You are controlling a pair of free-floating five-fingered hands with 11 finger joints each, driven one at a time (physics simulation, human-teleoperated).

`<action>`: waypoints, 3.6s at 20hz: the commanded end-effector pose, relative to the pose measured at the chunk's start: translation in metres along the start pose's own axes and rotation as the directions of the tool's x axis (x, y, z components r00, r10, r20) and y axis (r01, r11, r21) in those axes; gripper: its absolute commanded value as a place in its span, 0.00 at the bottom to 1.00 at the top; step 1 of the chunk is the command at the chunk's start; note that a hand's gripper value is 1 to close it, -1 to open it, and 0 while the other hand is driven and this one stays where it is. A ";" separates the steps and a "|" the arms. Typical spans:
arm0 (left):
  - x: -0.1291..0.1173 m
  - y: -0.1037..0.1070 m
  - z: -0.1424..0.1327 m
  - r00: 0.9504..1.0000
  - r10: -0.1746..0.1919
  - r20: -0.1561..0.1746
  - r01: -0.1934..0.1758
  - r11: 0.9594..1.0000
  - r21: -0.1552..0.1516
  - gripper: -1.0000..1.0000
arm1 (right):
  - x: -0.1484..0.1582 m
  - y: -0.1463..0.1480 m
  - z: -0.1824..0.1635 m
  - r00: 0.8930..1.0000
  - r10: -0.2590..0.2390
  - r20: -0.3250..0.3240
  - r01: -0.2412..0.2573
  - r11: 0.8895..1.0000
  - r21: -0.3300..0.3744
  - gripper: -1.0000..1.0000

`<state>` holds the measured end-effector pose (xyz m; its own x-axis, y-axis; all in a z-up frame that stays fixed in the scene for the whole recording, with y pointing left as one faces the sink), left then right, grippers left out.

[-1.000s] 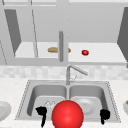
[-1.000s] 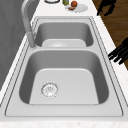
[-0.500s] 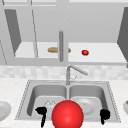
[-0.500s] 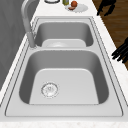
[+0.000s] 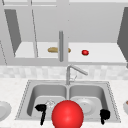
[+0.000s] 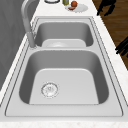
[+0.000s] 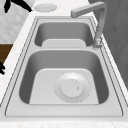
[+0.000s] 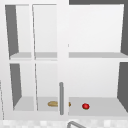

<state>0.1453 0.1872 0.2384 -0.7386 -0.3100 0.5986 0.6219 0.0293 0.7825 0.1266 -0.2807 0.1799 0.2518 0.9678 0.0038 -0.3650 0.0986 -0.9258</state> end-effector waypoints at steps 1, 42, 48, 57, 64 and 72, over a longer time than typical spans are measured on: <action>0.011 0.003 0.003 0.998 0.043 0.036 -0.041 0.998 -0.047 0.00 | 0.000 0.000 0.000 1.000 0.000 0.000 0.000 1.000 0.000 0.50; 0.029 -0.004 0.005 0.999 -0.039 0.003 0.039 0.999 0.008 0.50 | 0.007 -0.061 0.031 1.000 0.010 0.013 -0.010 1.000 -0.002 0.00; 0.028 -0.005 0.005 0.999 -0.044 0.001 0.044 0.999 0.012 0.50 | 0.013 -0.095 0.052 0.999 0.027 0.032 -0.026 1.000 -0.014 0.00; 0.028 -0.005 0.005 0.999 -0.048 -0.001 0.048 0.999 0.014 0.50 | 0.011 -0.146 0.085 1.000 0.021 0.000 -0.021 0.996 -0.082 0.00; 0.028 -0.005 0.005 0.999 -0.049 -0.002 0.049 0.999 0.015 0.50 | 0.010 -0.182 0.110 1.000 0.002 0.007 -0.001 0.996 -0.094 0.00; 0.028 -0.005 0.005 0.999 -0.050 -0.003 0.050 0.999 0.016 0.50 | 0.016 -0.216 0.150 1.000 -0.005 0.022 0.007 0.993 -0.121 0.00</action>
<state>0.1203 0.1830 0.2523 -0.7681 -0.3135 0.5584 0.5800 0.0290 0.8141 0.0843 -0.2589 0.4226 0.2530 0.9675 0.0022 -0.2682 0.0723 -0.9607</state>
